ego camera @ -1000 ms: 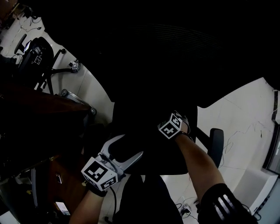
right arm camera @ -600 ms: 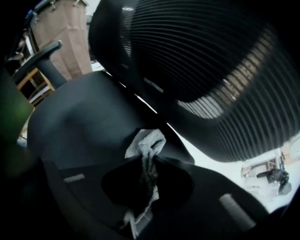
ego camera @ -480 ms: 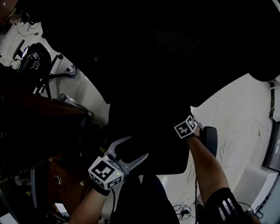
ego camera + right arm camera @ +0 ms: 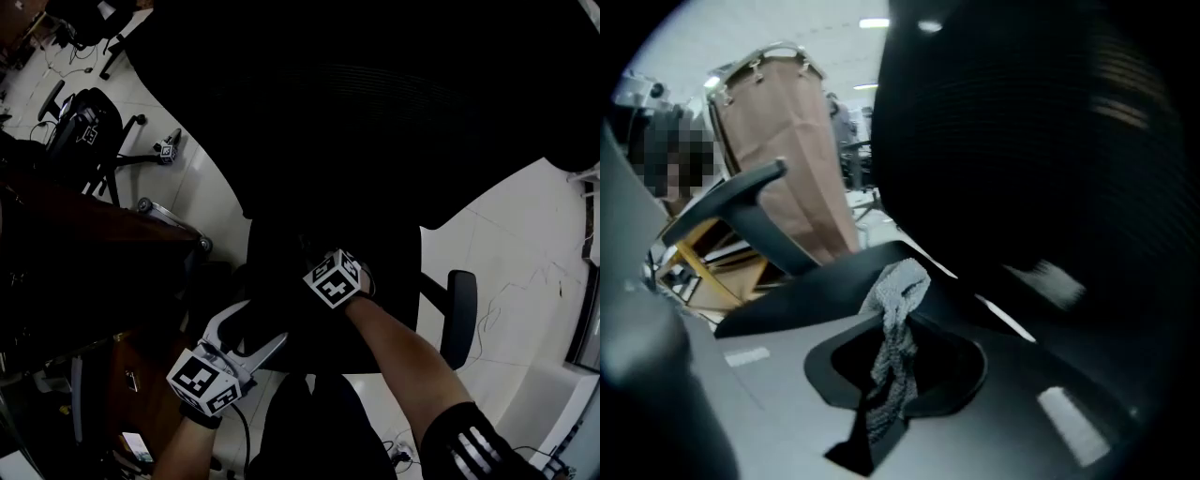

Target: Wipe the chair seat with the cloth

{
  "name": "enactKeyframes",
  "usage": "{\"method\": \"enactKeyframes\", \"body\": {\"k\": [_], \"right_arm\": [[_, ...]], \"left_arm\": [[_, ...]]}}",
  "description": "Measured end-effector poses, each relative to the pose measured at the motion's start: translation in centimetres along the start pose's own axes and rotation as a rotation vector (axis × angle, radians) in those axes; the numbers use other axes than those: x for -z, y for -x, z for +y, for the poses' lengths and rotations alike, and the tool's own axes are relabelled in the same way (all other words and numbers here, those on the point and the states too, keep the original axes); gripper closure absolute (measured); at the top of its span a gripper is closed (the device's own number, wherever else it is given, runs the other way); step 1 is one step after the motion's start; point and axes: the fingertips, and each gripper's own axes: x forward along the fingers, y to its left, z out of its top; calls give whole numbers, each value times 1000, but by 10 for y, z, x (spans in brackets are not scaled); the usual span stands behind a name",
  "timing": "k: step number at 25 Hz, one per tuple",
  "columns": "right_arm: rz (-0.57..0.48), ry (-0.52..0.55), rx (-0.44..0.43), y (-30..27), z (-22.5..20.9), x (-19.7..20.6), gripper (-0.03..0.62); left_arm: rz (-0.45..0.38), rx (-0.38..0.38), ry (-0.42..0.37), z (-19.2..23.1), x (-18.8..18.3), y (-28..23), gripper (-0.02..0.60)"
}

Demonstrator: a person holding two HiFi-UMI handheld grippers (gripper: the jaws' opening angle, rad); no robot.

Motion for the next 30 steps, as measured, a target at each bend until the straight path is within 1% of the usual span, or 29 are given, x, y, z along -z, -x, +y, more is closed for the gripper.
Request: {"method": "enactKeyframes", "body": {"k": [2, 5, 8, 11, 13, 16, 19, 24, 27, 30], "right_arm": [[0, 39, -49, -22, 33, -15, 548], [21, 106, -102, -47, 70, -21, 548], [55, 144, -125, -66, 88, -13, 548], [72, 160, -121, -69, 88, 0, 548], [96, 167, -104, -64, 79, 14, 548], [170, 162, -51, -44, 50, 57, 548], [236, 113, 15, -14, 11, 106, 548], [322, 23, 113, 43, -45, 175, 548], [352, -32, 184, 75, -70, 202, 548], [368, -73, 229, 92, -83, 216, 548]], "left_arm": [[-4, -18, 7, 6, 2, 10, 244], [-27, -32, 27, 8, 3, 19, 244], [-33, -28, 31, 7, 7, 21, 244], [-24, -13, 29, 4, 12, 19, 244], [-19, -5, 32, 2, 14, 16, 244], [-5, 20, 35, -6, 17, 6, 244], [9, 56, 30, -19, 19, -8, 244], [35, 111, 27, -37, 25, -30, 244], [50, 142, 23, -47, 30, -37, 244], [61, 160, 14, -55, 33, -40, 244]]}}
